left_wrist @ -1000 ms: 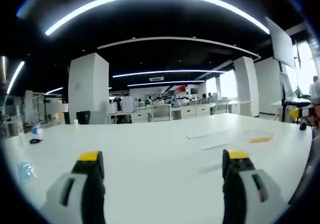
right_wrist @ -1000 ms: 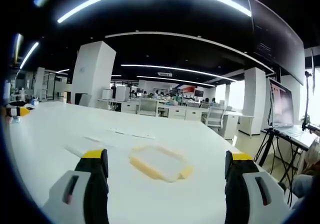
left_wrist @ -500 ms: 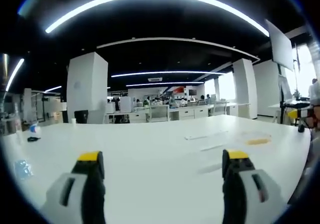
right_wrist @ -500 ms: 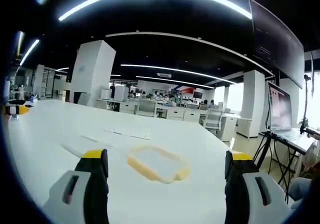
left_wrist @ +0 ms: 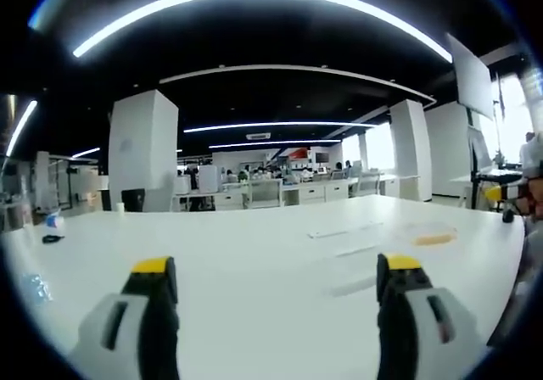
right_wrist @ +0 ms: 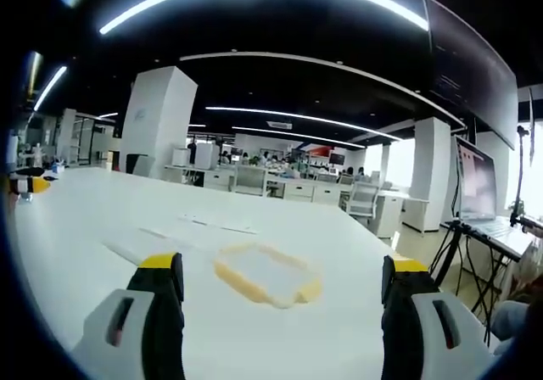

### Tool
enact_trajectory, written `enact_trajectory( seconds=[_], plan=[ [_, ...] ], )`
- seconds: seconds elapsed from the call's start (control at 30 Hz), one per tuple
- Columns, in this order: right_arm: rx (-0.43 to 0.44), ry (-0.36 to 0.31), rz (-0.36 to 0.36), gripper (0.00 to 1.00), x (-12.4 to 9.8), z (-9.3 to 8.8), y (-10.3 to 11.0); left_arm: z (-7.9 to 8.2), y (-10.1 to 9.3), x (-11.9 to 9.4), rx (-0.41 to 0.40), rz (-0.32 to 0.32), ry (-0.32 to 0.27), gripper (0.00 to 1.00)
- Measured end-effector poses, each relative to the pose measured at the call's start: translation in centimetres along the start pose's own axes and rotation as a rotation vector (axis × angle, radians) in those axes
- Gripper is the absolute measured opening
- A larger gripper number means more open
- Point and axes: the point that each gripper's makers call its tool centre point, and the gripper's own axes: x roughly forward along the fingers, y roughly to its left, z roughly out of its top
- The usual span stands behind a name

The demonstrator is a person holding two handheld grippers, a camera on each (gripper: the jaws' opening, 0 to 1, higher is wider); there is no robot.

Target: Snap each plastic latch of the storage box into its locked position after aligning the lid with the box until every specified latch is closed and the lid sits flush.

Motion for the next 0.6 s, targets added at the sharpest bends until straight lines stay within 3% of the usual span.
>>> enact_trajectory(
  seconds=[0.37,0.6],
  plan=[
    [-0.009,0.025,-0.01,1.0,0.2,-1.0,-1.1,-0.5,-2.5,2.0,-0.009,-0.069,0.011,0.98],
    [-0.031,0.039,0.025,1.0,0.8,-1.4,-1.1,-0.6,-4.5,3.8,0.002,-0.129,0.02,0.98]
  ],
)
